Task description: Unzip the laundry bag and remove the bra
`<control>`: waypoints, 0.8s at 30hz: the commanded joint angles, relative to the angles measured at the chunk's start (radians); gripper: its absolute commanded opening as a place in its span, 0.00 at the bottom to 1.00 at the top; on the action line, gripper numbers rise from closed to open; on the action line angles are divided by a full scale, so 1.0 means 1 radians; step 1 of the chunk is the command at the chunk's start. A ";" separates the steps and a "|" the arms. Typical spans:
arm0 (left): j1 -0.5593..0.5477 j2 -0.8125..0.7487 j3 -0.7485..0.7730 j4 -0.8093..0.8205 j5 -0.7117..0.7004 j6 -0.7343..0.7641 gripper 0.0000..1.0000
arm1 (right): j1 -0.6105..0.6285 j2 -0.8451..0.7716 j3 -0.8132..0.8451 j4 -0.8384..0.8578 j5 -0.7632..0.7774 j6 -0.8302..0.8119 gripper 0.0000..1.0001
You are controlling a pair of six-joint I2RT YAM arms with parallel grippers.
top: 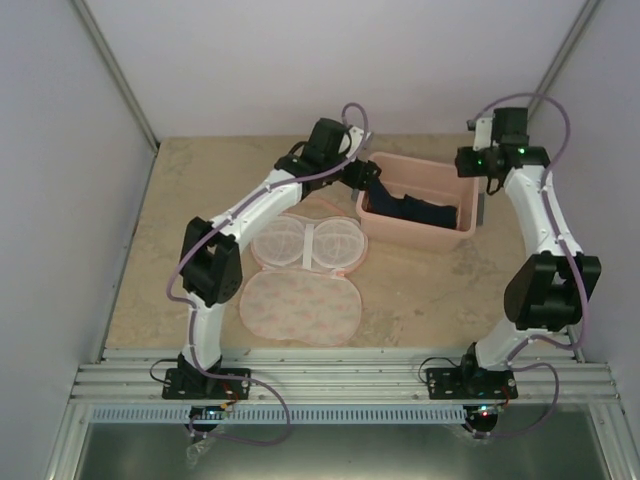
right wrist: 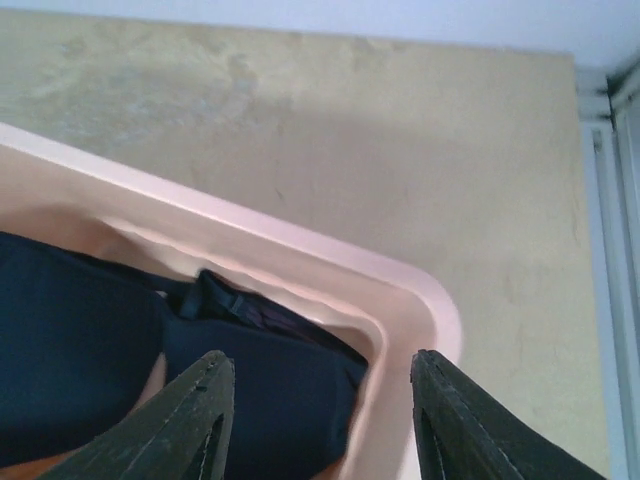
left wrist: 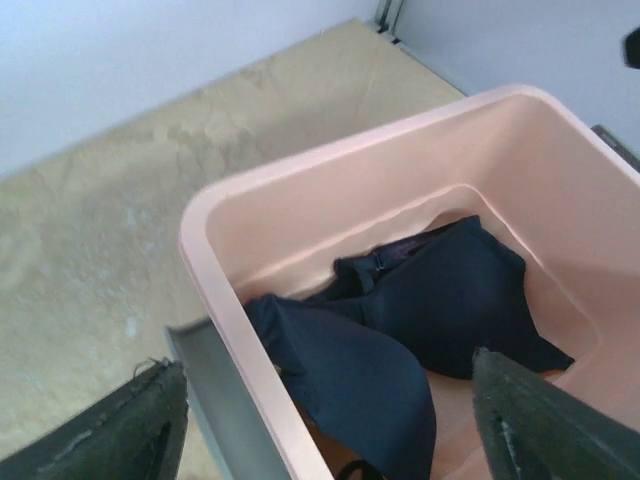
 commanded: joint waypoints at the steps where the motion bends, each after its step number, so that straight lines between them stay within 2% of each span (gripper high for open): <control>1: -0.007 -0.073 0.096 -0.050 0.000 0.050 0.84 | 0.098 -0.034 0.053 -0.047 0.039 -0.056 0.53; 5: -0.005 -0.154 0.108 -0.130 -0.041 0.092 0.98 | 0.178 -0.088 0.060 -0.047 0.035 -0.063 0.74; 7: 0.003 -0.200 0.095 -0.177 -0.053 0.106 0.99 | 0.220 -0.118 0.060 -0.047 0.003 -0.071 0.94; 8: 0.010 -0.227 0.082 -0.197 -0.054 0.104 0.99 | 0.248 -0.136 0.058 -0.047 -0.041 -0.085 0.97; 13: 0.102 -0.391 -0.061 -0.229 -0.016 -0.010 0.99 | 0.433 -0.212 0.008 -0.017 -0.193 -0.136 0.98; 17: 0.214 -0.544 -0.273 -0.196 0.058 -0.112 0.99 | 0.620 -0.282 -0.100 0.073 -0.284 -0.172 0.98; 24: 0.448 -0.758 -0.643 -0.107 0.153 -0.237 0.99 | 1.037 -0.345 -0.448 0.267 -0.202 -0.351 0.98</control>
